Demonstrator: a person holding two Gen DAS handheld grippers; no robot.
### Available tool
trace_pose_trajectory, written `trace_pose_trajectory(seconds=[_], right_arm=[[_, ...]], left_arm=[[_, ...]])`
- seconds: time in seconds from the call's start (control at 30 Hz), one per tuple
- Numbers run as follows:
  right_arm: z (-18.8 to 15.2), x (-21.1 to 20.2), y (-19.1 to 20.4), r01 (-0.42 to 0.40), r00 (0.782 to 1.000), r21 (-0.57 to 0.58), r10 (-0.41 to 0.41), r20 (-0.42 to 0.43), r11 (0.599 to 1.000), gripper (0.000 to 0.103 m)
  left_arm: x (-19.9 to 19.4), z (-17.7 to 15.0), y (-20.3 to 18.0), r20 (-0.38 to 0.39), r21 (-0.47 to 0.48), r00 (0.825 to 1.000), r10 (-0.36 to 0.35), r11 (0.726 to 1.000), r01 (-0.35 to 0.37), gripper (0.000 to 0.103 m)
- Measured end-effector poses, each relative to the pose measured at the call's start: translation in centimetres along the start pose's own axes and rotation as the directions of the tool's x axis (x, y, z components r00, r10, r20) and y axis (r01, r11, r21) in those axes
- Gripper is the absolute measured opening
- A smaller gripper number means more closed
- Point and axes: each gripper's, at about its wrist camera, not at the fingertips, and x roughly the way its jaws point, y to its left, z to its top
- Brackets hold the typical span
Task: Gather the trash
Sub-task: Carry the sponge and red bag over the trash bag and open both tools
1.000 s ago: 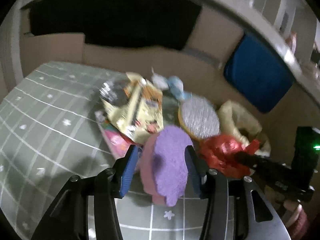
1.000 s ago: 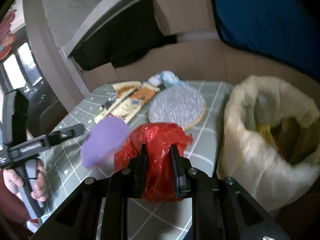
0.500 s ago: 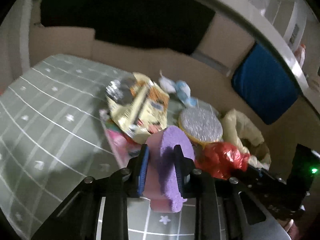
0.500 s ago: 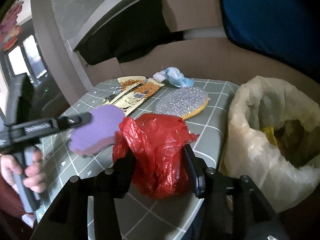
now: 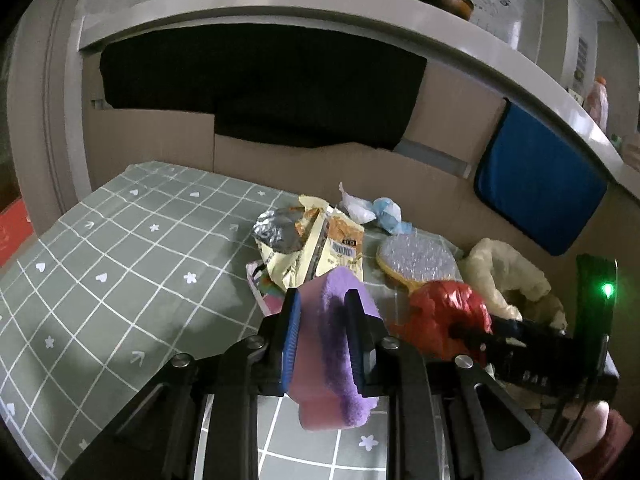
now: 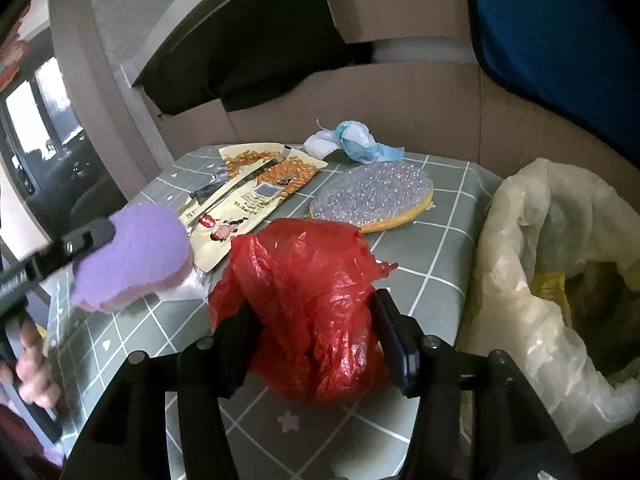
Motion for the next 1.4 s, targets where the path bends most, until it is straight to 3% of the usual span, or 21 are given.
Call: trace_pose_trajectory(seconds=[0.13, 0.2, 0.27, 0.37, 0.6, 0.9, 1.17, 1.4], right_arm=[[0.3, 0.4, 0.5, 0.001, 1.0, -0.024, -0.001, -0.022, 1.0, 0.05], [0.2, -0.2, 0.9, 0.015, 1.0, -0.03, -0.015, 0.003, 0.999, 0.031], [0.3, -1.0, 1.1, 0.031, 0.999, -0.036, -0.03, 0.025, 0.999, 0.027], [0.3, -3.0, 1.4, 0.02, 0.997, -0.027, -0.018, 0.079, 0.999, 0.025], [1.3, -8.1, 0.8, 0.078, 0.976, -0.028, -0.07, 0.205, 0.997, 0.025], [0.9, -13.5, -4.8, 0.241, 0.912, 0.081, -0.255, 0.321, 0.967, 0.025], [0.1, -15.7, -12.0, 0.296, 0.877, 0.247, -0.365, 0.313, 0.923, 0.025], [-0.4, -14.0, -13.8, 0.303, 0.886, 0.26, -0.372, 0.278, 0.917, 0.025]], left_arm=[[0.4, -0.5, 0.3, -0.011, 0.004, 1.0, 0.011, 1.0, -0.011, 0.021], [0.4, -0.7, 0.3, -0.008, 0.01, 1.0, 0.015, 1.0, -0.015, 0.02], [0.2, -0.7, 0.2, -0.003, 0.021, 1.0, 0.016, 1.0, -0.016, 0.019], [-0.2, -0.5, -0.3, 0.02, 0.042, 1.0, 0.017, 0.999, -0.018, 0.018], [-1.4, 1.8, -3.3, 0.099, 0.073, 0.994, -0.039, 0.997, 0.032, 0.018], [1.0, 3.9, -12.2, 0.174, 0.132, 0.957, -0.231, 0.969, 0.21, 0.016], [7.3, 2.6, -19.2, 0.057, 0.127, 0.933, -0.356, 0.929, 0.347, 0.016], [10.0, 1.4, -21.7, -0.009, 0.127, 0.927, -0.374, 0.92, 0.372, 0.012]])
